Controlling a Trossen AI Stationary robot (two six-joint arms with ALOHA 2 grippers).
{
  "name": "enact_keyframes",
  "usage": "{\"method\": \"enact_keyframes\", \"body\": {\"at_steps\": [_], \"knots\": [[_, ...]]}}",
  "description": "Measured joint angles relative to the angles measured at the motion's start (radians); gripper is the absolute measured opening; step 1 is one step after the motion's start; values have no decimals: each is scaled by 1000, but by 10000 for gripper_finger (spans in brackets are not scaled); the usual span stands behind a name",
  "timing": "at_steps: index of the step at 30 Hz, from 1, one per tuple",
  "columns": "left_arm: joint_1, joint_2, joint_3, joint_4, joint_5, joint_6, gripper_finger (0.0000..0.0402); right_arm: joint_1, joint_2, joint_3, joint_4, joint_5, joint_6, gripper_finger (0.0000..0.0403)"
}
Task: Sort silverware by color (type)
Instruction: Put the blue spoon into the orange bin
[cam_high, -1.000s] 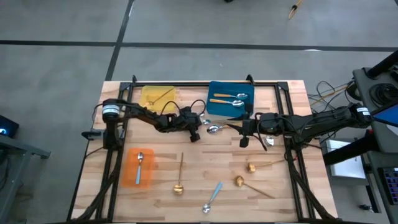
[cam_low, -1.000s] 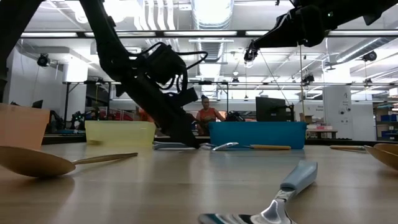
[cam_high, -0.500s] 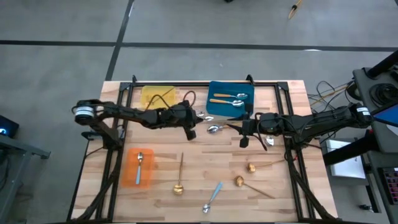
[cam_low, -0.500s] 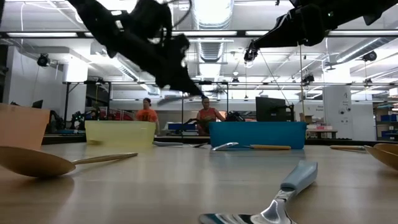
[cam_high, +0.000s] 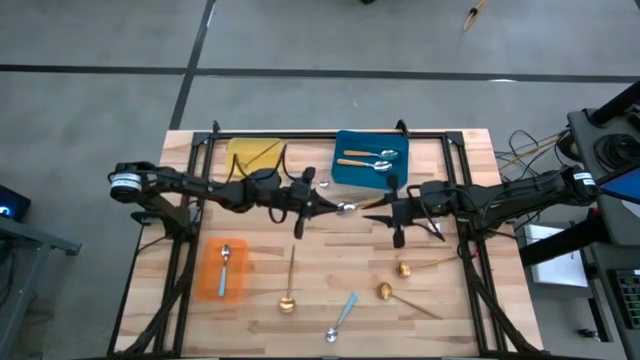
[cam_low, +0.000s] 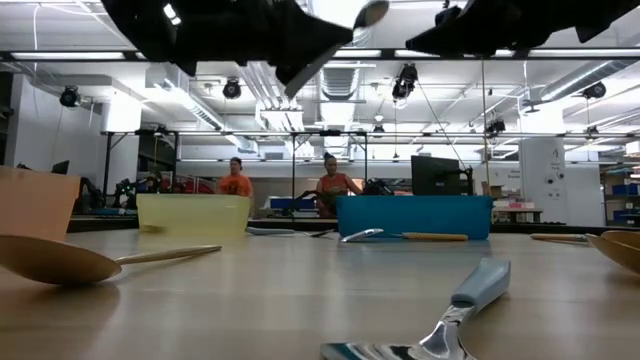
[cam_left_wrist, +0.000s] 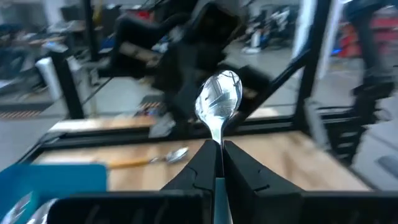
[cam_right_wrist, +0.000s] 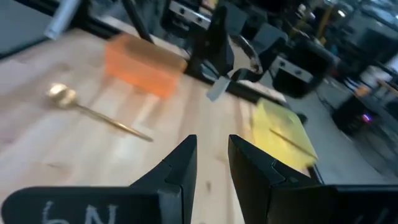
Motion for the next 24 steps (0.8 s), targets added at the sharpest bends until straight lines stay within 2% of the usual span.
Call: {"method": "enact_keyframes", "body": {"at_steps": [4, 10, 17, 21, 24], "knots": [[-28, 0, 0, 45, 52, -1, 1, 0, 0, -5, 51, -66, 15, 84], [-60, 1, 0, 69, 55, -1, 1, 0, 0, -9, 111, -68, 100, 91], [-64, 1, 0, 98, 47, -3, 4, 0, 5, -9, 154, -72, 112, 140], [-64, 1, 0, 99, 42, -4, 3, 0, 36, -9, 201, -110, 97, 166], [-64, 1, 0, 100, 5, -4, 3, 0, 71, -10, 247, -112, 91, 179]]}}
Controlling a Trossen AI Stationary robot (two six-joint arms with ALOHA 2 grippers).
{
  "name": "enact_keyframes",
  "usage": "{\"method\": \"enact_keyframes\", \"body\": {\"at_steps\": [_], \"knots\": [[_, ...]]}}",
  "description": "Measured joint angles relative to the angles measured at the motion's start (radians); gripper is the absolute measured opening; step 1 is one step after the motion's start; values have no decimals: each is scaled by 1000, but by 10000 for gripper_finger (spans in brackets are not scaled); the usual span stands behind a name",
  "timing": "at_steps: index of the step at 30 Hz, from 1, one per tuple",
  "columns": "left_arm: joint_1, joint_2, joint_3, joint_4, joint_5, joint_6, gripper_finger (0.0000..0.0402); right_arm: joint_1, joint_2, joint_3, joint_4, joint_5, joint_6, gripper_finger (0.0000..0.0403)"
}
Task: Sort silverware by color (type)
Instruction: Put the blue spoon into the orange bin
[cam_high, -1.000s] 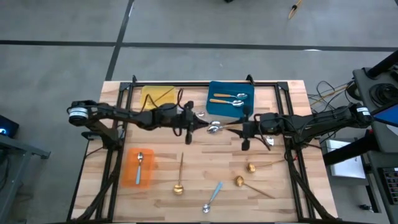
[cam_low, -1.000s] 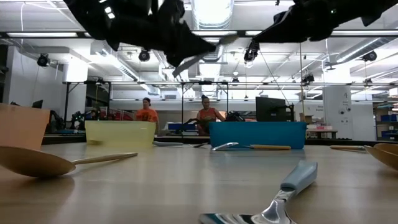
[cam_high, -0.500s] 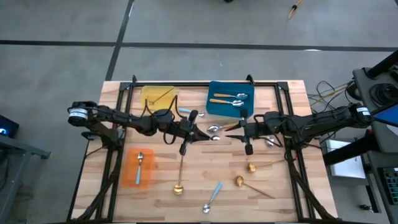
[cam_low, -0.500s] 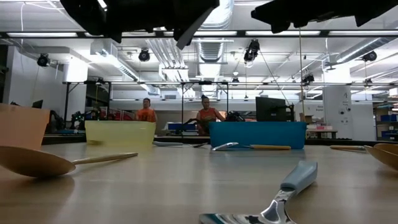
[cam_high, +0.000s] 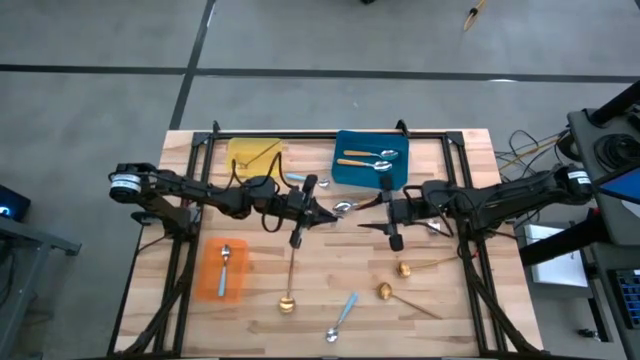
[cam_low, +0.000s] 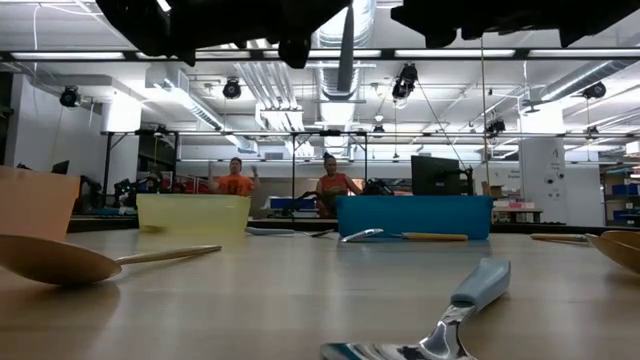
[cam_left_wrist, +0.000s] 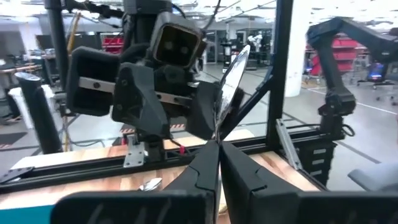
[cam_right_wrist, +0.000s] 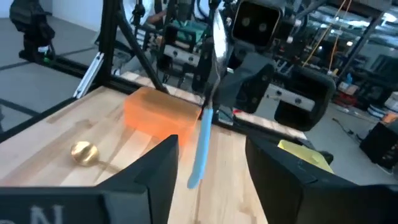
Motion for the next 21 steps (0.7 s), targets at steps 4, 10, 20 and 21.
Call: {"method": "enact_keyframes", "body": {"at_steps": [4, 10, 20, 21], "knots": [[0, 15, 1, 17, -13, 0, 1, 0, 67, 0, 150, 25, 17, 185], [-2, 98, 1, 88, -64, -25, 1, 0, 161, 0, 320, 35, 49, 183], [1, 174, 1, 215, -97, -37, 0, 0, 216, 11, 375, 117, 52, 147], [1, 174, 1, 213, -107, -35, 0, 0, 216, 11, 375, 117, 51, 136]]}}
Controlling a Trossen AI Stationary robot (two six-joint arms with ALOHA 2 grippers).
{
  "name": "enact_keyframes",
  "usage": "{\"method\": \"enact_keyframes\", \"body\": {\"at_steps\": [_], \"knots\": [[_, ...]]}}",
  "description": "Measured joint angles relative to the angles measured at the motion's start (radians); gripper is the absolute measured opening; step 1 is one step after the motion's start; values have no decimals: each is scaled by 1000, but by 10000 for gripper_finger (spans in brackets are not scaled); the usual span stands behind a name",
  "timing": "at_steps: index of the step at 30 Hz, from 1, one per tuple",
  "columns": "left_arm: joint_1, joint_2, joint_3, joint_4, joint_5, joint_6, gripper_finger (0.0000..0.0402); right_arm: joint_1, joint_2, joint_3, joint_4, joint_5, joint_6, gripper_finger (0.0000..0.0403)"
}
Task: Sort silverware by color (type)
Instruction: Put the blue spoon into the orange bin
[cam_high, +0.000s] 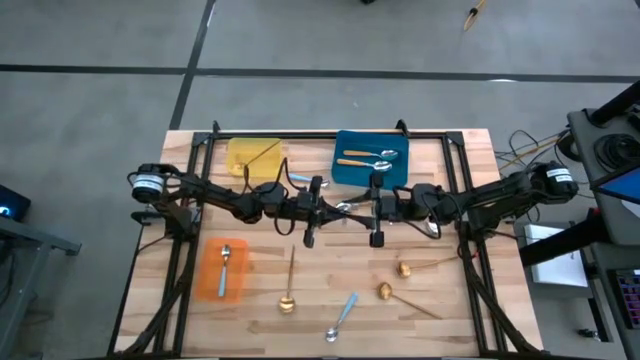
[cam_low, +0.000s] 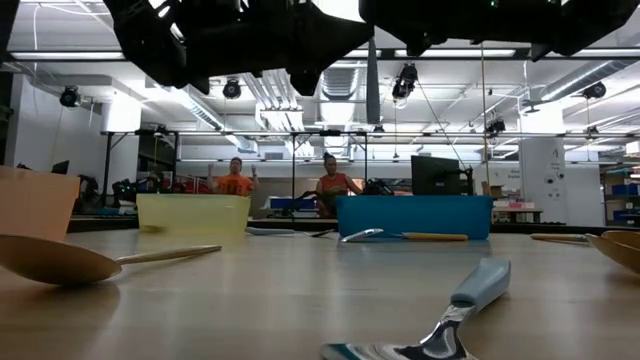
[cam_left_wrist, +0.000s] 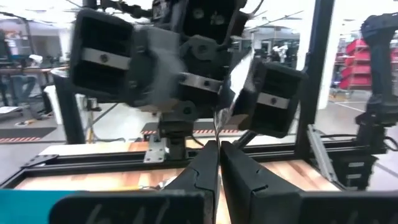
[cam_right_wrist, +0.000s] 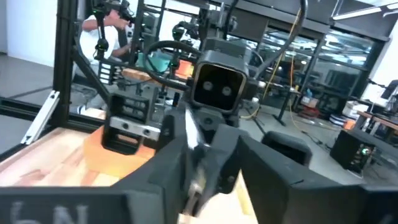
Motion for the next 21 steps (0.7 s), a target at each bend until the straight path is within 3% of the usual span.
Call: {"method": "enact_keyframes", "body": {"at_steps": [8, 21], "knots": [[1, 0, 0, -4, -20, 1, 0, 0, 0, 0, -9, 17, -9, 19], [2, 0, 0, -7, -54, -22, 9, 0, -3, 1, -16, 20, -13, 10]]}}
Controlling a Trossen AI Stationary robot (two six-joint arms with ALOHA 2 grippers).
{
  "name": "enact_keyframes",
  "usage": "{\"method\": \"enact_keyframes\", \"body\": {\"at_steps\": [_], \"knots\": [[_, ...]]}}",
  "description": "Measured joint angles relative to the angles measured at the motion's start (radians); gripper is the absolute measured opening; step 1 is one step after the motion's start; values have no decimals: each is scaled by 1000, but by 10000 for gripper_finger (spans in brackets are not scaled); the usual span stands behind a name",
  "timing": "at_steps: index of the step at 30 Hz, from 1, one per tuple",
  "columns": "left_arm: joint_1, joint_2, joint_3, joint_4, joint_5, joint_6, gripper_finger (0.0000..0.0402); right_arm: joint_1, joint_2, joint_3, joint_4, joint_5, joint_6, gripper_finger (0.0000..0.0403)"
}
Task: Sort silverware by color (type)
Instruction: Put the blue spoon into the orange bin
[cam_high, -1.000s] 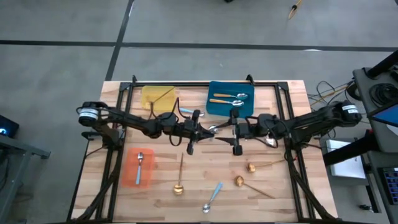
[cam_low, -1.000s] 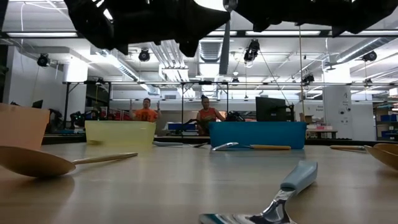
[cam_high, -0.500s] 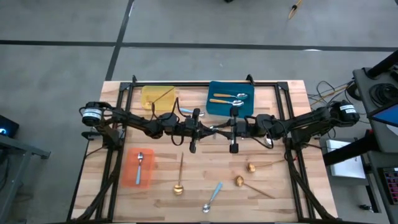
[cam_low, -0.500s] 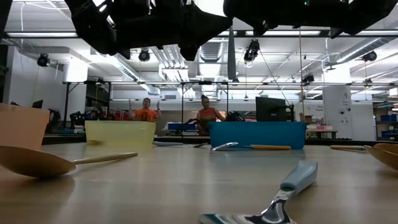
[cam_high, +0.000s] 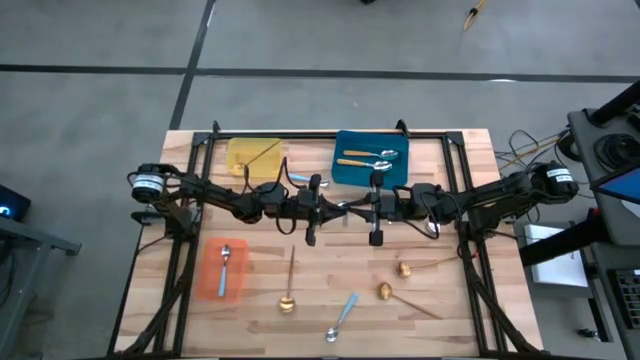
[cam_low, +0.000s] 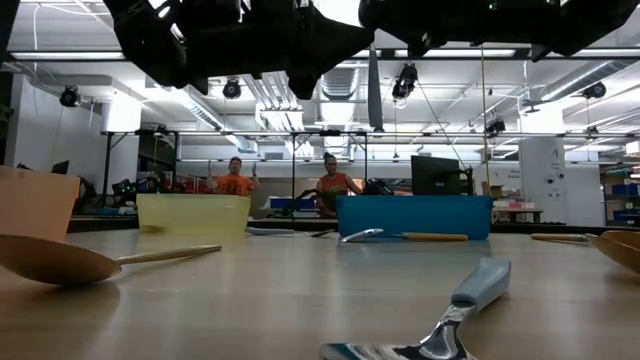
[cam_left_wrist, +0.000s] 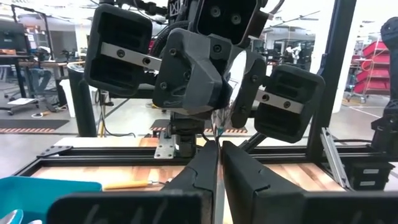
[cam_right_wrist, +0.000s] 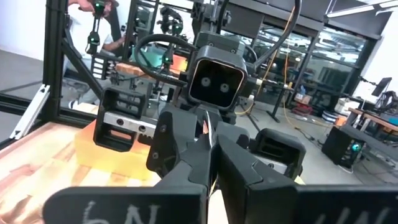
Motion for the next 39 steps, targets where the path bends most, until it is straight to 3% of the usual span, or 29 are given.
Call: {"method": "enact_keyframes", "body": {"at_steps": [7, 13, 20, 29, 39], "knots": [[1, -2, 0, -9, -12, 1, 62, 0, -15, 0, -18, 3, 0, 9], [2, -11, 0, -60, -79, 23, 123, 0, -25, 0, -45, 32, -1, 9], [3, -63, 0, -182, -124, 74, 178, 0, -66, 0, -127, 147, -27, 9], [0, -124, 0, -329, -314, 113, 187, 0, -116, -19, -146, 289, -16, 9], [-9, -94, 1, -266, -347, 84, 185, 1, -115, -160, 227, 343, -14, 9]]}}
